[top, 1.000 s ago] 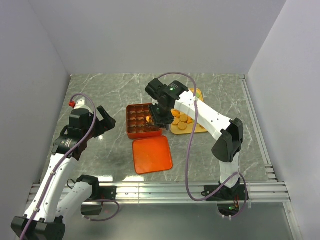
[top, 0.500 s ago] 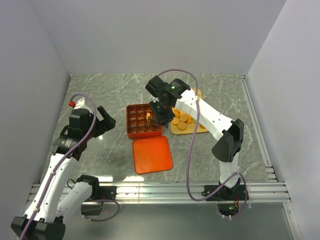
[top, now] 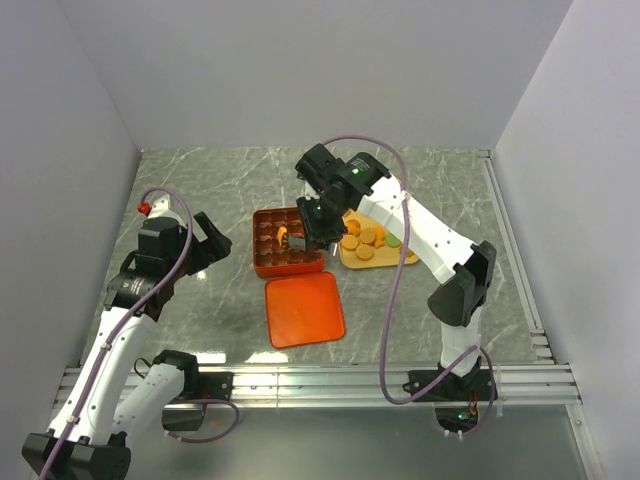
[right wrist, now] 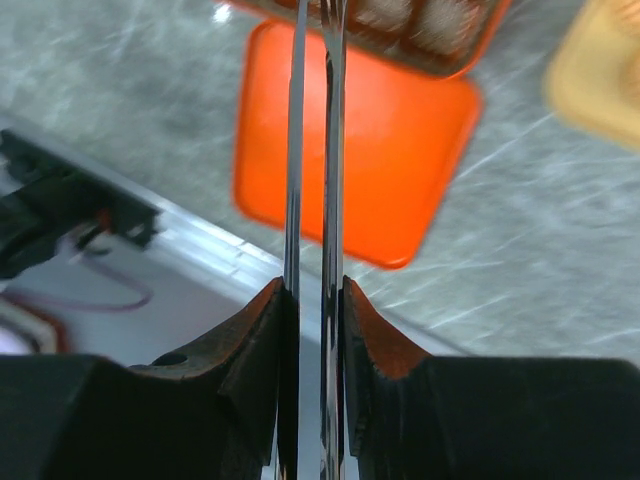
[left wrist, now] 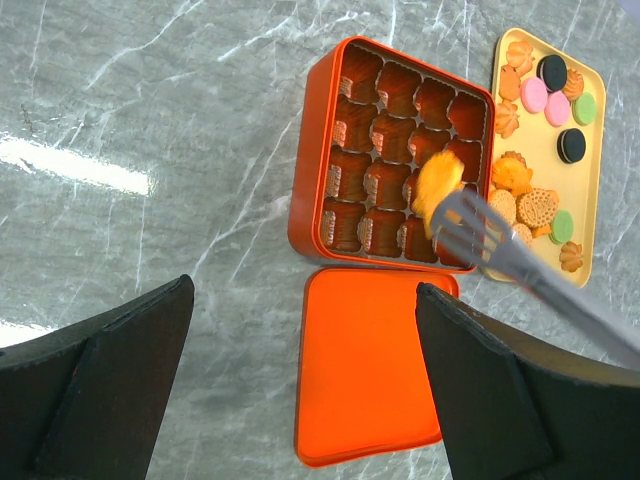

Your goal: Pack the cookies

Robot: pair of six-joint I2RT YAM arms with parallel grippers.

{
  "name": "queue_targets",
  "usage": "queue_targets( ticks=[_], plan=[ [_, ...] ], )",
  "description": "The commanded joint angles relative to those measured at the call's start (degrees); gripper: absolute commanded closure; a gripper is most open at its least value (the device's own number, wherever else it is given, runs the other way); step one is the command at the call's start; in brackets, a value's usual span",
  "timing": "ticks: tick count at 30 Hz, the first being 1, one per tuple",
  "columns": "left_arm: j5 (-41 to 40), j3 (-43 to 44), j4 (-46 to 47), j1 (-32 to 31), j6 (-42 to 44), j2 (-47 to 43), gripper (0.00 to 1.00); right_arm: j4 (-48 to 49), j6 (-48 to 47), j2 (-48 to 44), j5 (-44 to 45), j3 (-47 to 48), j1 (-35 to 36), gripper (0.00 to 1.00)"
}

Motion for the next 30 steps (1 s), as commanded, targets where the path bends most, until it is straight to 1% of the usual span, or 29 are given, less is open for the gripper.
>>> queue_targets(
  ticks=[1,3,4,5,7,8,9,12,17,21,28,30],
  plan=[
    [-0.77,0.01,0.71,-0.27,-0.80,-0.74,0.01,3.08,4.46,-6.08,-12.73,-2.81,-1.76,0.77],
    [-0.77,0.01,0.71,-0.27,-0.80,-0.83,0.01,8.51,8.31,-7.75,-16.27,-6.32,-2.64,0.77],
    [-0.77,0.01,0.71,-0.27,-0.80,-0.92,0.01,10.55,11.21,-8.89,-20.55,-8.77,-3.78,0.77],
    [-0.77,0.01,0.71,-0.27,-0.80,-0.92,0.01,12.57,11.24,-8.90,-21.99,-9.93,-4.22,0.78],
    [-0.77,-0.08,0.80,-0.27,-0.80,-0.92,0.01,18.72,16.06,-10.74,-25.33,-12.83,-6.06,0.78],
    [-0.86,0.01,0.71,-0.27,-0.80,-0.92,0.01,21.00,17.82,-12.14,-28.30,-16.15,-6.68,0.77],
    [-0.86,0.01,0.71,-0.27,-0.71,-1.00,0.01,25.72,21.31,-12.76,-29.81,-17.92,-7.47,0.78],
    [-0.86,0.01,0.71,-0.35,-0.80,-1.09,0.01,33.39,27.14,-14.26,-34.39,-23.47,-9.58,0.78],
    [-0.95,0.01,0.62,-0.35,-0.80,-1.36,0.00,38.59,33.46,-14.70,-35.71,-28.21,-12.04,0.79],
    [-0.95,0.01,0.71,-0.44,-0.80,-1.53,0.01,44.74,38.48,-15.23,-37.38,-31.65,-13.71,0.79],
    [-1.13,0.01,0.45,-0.62,-0.80,-1.62,0.01,46.95,42.35,-15.14,-37.03,-33.93,-16.17,0.79],
    [-1.21,0.09,0.54,-0.62,-0.80,-1.62,0.00,49.22,44.02,-15.75,-37.38,-36.04,-16.62,0.80]
  ],
)
